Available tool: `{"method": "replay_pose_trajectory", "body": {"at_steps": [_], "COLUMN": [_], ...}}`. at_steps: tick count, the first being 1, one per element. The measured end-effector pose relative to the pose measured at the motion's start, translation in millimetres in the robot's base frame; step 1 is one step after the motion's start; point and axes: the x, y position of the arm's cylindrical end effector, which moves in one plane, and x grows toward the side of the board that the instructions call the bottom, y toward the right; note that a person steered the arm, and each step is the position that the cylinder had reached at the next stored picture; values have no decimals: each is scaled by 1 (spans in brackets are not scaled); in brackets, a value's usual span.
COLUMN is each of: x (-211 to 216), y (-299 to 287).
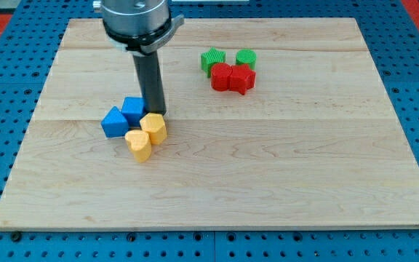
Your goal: Slide the yellow heart down towards the bottom center
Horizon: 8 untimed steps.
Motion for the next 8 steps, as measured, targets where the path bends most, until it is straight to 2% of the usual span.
{"method": "replay_pose_trajectory", "body": {"at_steps": [3, 4, 5, 6, 7, 8], "x": [62, 43, 51, 85, 88, 89], "y": [25, 16, -27, -25, -31, 19]}}
